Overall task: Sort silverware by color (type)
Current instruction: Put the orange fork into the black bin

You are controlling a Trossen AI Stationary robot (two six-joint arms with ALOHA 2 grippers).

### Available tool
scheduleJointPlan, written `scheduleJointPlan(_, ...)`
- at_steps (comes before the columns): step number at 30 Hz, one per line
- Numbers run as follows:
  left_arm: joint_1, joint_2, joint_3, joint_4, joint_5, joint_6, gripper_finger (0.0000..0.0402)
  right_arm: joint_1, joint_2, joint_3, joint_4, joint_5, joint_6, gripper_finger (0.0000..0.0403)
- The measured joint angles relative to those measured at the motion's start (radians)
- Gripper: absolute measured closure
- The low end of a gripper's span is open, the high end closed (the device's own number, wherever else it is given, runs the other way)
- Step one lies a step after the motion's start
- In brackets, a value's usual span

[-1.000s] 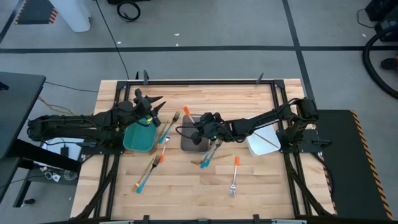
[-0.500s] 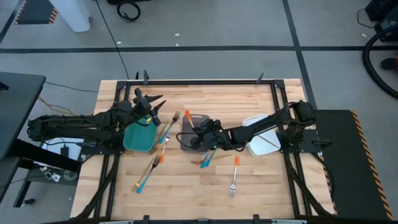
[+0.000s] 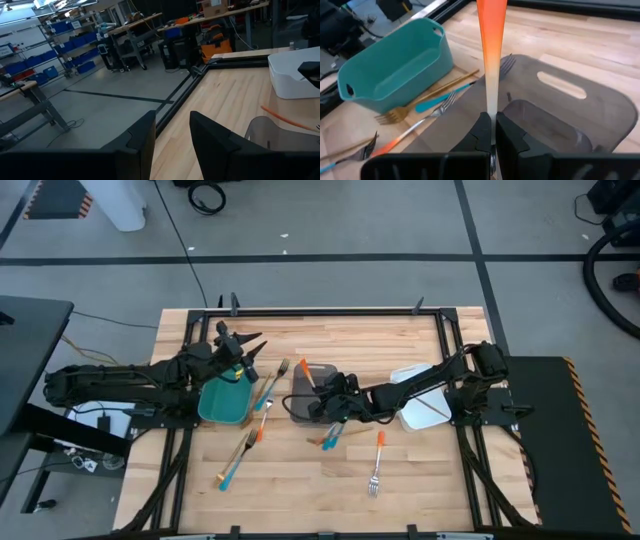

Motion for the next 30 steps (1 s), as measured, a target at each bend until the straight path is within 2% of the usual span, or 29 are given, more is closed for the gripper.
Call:
scheduleJointPlan(18, -0.001, 0.0, 0.0, -0.009, 0.0, 0.0, 0.0271, -0.052, 0.095, 0.0, 0.03, -0.141, 0.02, 0.0389)
scheduleJointPlan(25, 0.0, 0.0, 0.0, -0.009, 0.0, 0.003, 0.0271, -0.064, 0.099, 0.0, 0.002, -0.21, 0.05, 0.0389)
scheduleJointPlan(30, -0.001, 0.0, 0.0, -0.009, 0.0, 0.003, 0.0271, -0.071, 0.099, 0.0, -0.017, -0.222, 0.059, 0.0389)
